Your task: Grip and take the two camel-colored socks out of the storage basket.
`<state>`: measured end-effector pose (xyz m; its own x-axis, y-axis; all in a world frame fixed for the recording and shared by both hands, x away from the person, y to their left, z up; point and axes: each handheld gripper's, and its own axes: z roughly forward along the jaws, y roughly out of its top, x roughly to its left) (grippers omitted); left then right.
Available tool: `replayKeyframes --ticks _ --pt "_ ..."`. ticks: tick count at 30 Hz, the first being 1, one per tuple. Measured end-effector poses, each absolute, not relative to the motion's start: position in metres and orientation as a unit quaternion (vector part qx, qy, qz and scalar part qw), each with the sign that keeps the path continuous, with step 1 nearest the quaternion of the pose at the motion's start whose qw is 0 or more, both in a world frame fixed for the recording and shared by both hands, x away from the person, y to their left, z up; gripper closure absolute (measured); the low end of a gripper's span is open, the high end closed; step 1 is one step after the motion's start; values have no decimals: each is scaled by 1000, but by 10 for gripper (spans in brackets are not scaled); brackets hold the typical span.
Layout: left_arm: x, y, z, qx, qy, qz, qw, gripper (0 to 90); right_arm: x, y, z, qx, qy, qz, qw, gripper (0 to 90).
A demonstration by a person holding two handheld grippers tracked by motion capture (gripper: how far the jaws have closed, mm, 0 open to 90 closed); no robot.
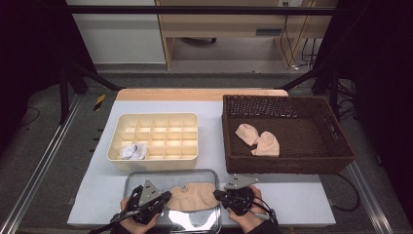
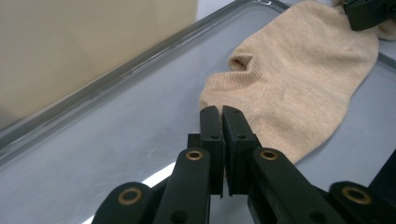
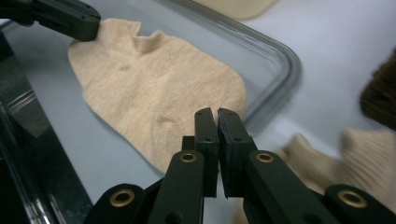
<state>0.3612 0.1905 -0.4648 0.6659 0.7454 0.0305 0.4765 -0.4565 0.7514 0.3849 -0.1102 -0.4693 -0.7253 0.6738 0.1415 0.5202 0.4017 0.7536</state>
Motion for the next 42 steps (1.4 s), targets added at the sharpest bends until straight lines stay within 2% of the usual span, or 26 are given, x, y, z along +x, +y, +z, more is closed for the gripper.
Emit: replayKeyframes --ticks 4,10,15,23,33,35,37,42 --pt "363 196 -467 834 375 179 362 873 385 -99 -474 354 840 403 83 873" --pt "363 197 -468 834 377 180 360 847 383 -99 -472 352 837 408 90 812" --pt "364 206 -464 820 390 186 375 696 382 -120 -465 375 822 413 112 819" --pt "367 226 -462 796 410 182 406 534 378 -131 -473 399 833 363 119 793" --pt "370 227 -464 796 416 183 399 470 377 -125 -477 392 840 349 136 762" --pt "370 227 -464 795 417 185 401 465 377 -125 -477 391 839 356 128 700" --pt "370 227 -464 795 417 186 400 459 377 -125 -477 390 840 357 124 676" --pt "370 227 -465 795 417 185 400 453 376 -123 -478 381 845 346 147 771"
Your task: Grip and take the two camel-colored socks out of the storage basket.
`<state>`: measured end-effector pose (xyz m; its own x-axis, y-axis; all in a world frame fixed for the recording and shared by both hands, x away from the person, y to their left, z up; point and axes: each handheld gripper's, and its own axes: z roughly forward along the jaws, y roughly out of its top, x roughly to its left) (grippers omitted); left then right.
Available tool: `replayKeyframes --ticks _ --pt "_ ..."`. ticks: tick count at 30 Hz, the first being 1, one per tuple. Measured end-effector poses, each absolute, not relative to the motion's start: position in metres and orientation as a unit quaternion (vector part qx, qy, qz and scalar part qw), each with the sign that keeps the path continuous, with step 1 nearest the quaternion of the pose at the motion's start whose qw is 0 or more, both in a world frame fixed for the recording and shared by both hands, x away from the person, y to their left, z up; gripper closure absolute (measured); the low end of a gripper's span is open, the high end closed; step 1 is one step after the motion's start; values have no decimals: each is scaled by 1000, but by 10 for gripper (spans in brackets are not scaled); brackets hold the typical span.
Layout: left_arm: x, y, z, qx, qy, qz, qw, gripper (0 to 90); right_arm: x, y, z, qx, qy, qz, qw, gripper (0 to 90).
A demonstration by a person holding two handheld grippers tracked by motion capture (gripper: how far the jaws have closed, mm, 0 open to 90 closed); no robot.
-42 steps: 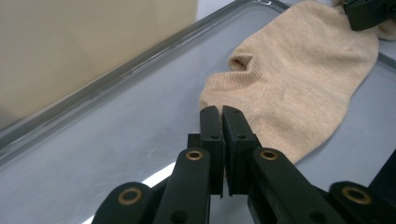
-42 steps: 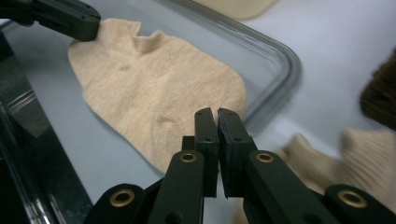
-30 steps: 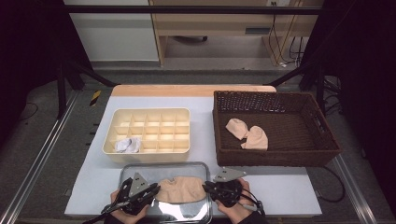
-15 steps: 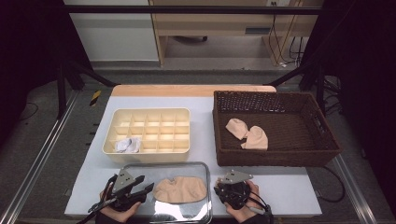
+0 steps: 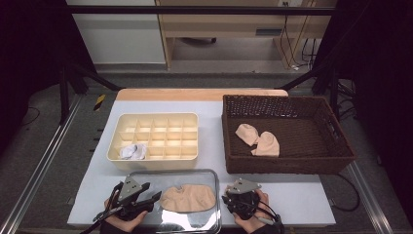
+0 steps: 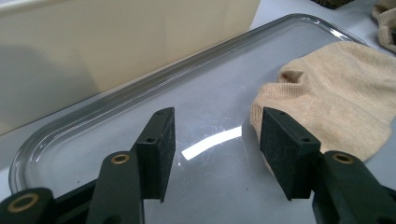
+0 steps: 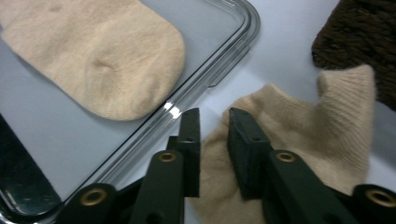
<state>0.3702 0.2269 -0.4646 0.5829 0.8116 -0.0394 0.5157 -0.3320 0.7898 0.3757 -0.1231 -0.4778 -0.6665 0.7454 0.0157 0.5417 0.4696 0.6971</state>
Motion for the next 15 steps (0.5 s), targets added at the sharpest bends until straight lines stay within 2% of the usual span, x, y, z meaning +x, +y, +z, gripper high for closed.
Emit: replayKeyframes --ticks 6,15 --pt "371 227 -465 795 417 185 399 443 380 -127 -477 397 837 352 133 882" --pt "371 227 -465 795 418 184 399 427 380 -135 -456 397 813 411 108 893"
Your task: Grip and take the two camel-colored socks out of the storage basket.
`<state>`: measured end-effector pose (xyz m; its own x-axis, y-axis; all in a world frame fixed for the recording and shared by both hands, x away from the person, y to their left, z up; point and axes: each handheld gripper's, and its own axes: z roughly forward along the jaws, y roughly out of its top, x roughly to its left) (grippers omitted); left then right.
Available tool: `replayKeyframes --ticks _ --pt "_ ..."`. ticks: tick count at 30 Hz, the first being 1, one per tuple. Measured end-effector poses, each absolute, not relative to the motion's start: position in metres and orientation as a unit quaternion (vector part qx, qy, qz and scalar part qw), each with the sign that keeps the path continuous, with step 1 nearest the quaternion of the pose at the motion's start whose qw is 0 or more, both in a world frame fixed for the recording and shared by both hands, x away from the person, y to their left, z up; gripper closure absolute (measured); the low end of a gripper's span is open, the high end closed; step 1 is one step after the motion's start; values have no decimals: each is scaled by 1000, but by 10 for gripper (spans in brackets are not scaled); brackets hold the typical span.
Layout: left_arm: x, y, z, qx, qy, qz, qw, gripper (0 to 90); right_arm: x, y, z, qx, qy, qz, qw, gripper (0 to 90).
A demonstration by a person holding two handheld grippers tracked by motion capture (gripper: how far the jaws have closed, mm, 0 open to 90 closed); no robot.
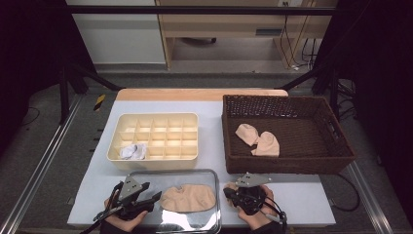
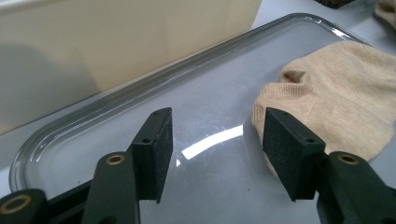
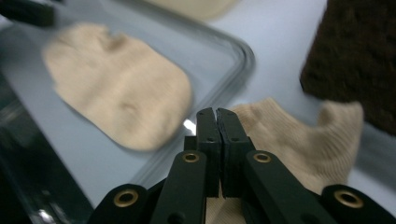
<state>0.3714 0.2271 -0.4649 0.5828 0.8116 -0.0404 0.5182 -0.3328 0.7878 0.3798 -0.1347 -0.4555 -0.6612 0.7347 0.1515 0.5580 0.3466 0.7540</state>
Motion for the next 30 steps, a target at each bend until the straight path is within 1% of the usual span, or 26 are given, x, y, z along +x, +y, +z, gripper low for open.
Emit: replayKeyframes --ticks 3,7,14,17,20,21,23,30 --pt "372 227 -464 794 418 183 402 426 379 -132 -445 383 806 441 99 894" --pt "372 228 -464 793 419 181 404 426 379 -117 -440 364 802 469 71 894" --pt "373 229 -463 791 419 182 406 426 383 -89 -460 348 825 444 50 890" --pt "373 229 -462 789 419 182 411 427 384 -84 -467 347 832 430 46 863" --pt "373 229 -460 787 417 185 417 427 384 -85 -466 346 826 441 52 774" --pt "373 229 -459 786 416 186 418 426 384 -87 -464 346 822 450 51 760" --pt "373 229 -454 784 413 190 422 426 385 -94 -458 348 812 466 55 751" --pt "372 224 -438 781 400 186 442 433 393 -133 -441 376 794 465 116 754"
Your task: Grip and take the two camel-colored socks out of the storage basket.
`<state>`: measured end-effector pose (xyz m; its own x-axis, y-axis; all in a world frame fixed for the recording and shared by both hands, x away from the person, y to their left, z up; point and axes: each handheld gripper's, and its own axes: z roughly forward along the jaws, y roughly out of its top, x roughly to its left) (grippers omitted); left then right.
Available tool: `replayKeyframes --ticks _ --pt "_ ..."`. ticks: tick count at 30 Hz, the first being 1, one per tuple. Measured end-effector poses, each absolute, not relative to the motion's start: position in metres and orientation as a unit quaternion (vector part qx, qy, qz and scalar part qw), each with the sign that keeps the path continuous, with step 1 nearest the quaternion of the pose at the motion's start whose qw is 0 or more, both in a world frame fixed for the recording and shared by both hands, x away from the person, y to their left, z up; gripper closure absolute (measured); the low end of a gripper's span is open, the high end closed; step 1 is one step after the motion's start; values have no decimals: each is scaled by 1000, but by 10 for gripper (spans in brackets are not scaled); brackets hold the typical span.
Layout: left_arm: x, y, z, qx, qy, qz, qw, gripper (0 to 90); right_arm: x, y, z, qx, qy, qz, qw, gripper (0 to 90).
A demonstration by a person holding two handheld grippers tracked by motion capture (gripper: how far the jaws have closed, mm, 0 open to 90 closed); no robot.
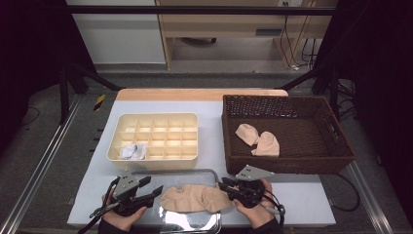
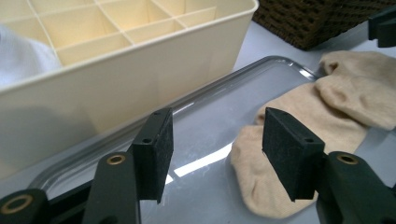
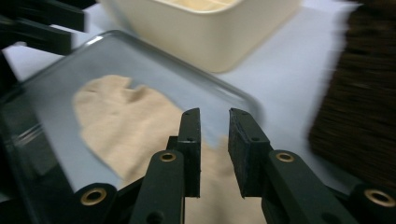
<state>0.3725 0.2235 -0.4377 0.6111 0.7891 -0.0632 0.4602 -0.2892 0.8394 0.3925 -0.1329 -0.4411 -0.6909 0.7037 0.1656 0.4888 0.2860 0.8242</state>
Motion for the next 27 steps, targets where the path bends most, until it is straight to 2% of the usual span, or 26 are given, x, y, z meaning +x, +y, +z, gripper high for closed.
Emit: replayKeyframes --ticks 3,11,22,27 --pt "370 219 -428 781 389 180 454 490 396 -148 -443 393 789 453 131 760" --pt "373 195 -415 786 372 170 464 517 405 -171 -463 421 798 409 139 772" --pt "380 158 -427 800 356 138 463 494 407 -179 -469 430 797 402 134 827" --pt "383 148 -435 802 354 130 463 509 405 -174 -474 421 806 397 125 832"
